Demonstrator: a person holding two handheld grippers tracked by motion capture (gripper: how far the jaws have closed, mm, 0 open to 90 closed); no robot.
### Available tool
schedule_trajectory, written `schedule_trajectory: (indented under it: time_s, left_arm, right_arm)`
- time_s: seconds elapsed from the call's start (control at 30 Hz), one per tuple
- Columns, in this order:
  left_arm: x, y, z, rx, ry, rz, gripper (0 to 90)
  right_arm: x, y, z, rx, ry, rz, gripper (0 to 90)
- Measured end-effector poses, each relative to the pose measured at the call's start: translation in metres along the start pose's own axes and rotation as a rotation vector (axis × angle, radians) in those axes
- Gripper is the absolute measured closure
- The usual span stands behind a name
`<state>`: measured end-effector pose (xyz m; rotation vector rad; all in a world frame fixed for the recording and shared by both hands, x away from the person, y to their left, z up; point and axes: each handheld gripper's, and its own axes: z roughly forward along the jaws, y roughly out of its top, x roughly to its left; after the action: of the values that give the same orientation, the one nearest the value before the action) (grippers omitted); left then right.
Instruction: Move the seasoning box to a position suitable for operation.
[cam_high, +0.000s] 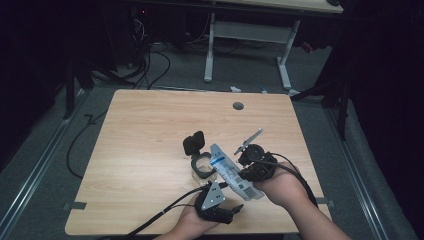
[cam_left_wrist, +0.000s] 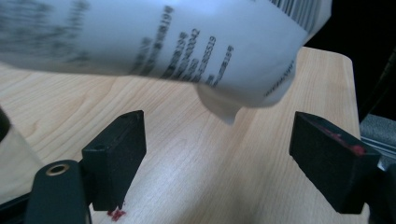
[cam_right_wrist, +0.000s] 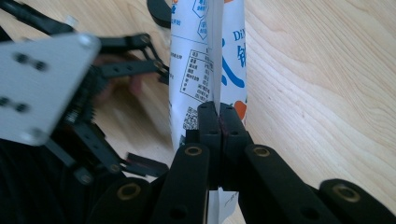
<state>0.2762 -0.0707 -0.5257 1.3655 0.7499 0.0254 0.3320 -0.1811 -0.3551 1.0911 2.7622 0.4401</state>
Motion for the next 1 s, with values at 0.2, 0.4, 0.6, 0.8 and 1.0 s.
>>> schedule_trajectory:
  time_s: [0.2, 0.4, 0.6, 0.8, 1.0]
  left_arm:
    - [-0.003, 0.002, 0.006, -0.019, 0.007, -0.021, 20.6]
    - [-0.005, 0.006, 0.006, -0.035, 0.011, -0.036, 29.6]
    - [-0.009, 0.008, 0.004, -0.045, 0.01, -0.005, 37.5]
    - [-0.011, 0.009, 0.001, -0.046, 0.018, 0.028, 40.7]
    - [-0.013, 0.011, -0.002, -0.044, 0.034, 0.034, 43.6]
  right_arm:
    - [0.006, 0.008, 0.002, -0.016, 0.01, -0.008, 90.0]
    - [0.007, 0.009, 0.004, -0.017, 0.017, 0.0, 90.0]
    - [0.007, 0.008, 0.002, -0.019, 0.01, 0.001, 90.0]
    - [0.006, 0.007, 0.001, -0.02, 0.008, 0.002, 90.0]
    - [0.004, 0.008, 0.001, -0.018, 0.006, 0.008, 90.0]
